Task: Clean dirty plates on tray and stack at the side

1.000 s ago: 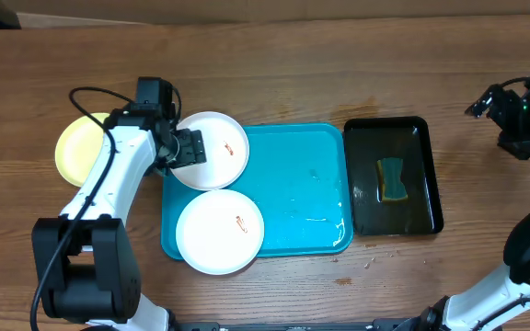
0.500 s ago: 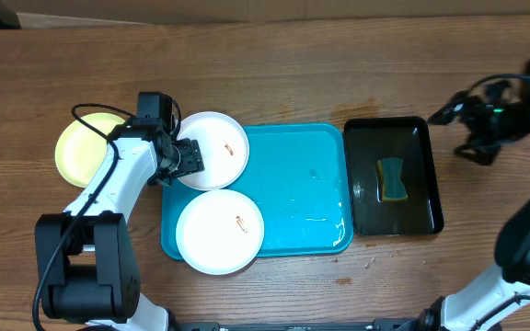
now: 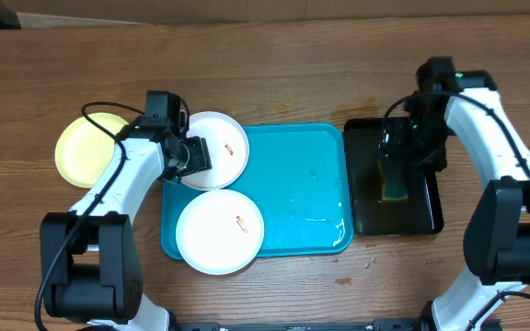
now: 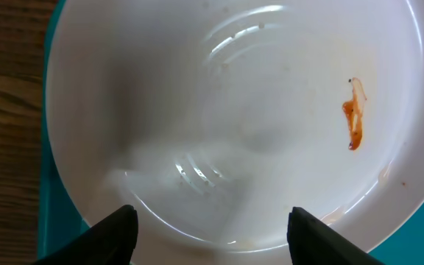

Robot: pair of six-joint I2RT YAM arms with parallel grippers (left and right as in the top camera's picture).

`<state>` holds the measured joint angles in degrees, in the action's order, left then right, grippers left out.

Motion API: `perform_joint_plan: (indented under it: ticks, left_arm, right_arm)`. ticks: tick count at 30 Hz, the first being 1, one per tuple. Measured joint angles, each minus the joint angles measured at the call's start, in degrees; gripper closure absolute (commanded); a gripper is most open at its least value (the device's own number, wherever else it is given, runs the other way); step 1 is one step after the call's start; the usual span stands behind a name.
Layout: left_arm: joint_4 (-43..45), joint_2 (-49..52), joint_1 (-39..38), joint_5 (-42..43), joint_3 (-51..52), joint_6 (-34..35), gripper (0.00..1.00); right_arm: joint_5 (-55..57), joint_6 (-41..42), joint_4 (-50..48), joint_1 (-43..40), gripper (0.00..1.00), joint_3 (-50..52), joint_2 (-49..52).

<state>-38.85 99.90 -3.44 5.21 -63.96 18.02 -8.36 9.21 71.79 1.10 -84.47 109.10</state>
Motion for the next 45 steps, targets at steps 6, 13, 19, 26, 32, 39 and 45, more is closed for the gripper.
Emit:
perform_joint_plan:
  ticks: [6,13,19,26,32,39,45]
  left_arm:
    - [2.16,0.0,-0.66,-0.24,1.6,0.07,0.37]
    - [4.83,0.0,-2.34,3.52,1.7,0.04,0.33]
    - [6.05,0.0,-5.73,5.57,1.75,0.04,0.33]
    - [1.14,0.0,-6.34,3.67,0.94,0.04,0.37]
    - [-20.48,-0.37,-4.37,1.27,-7.39,-0.39,0.43]
    - [-36.35,-12.7,-6.36,-3.8,-10.38,2.6,0.25]
    - [-38.91,-21.88,-6.49,-3.69,-4.15,6.86,0.14]
  right_arm:
    - [1.14,0.63,-3.26,0.02,0.11,5.03,0.0]
    - [1.29,1.2,-3.06,0.02,0.11,5.2,0.0]
    - [1.31,1.31,-2.89,0.02,0.07,5.2,0.0]
    - [1.33,1.27,-2.89,0.02,0.06,5.2,0.0]
    - [1.33,1.29,-2.8,0.02,0.05,5.2,0.0]
    - [1.33,1.27,-2.78,0.02,0.05,5.2,0.0]
    - [1.33,1.27,-2.78,0.02,0.05,5.2,0.0]
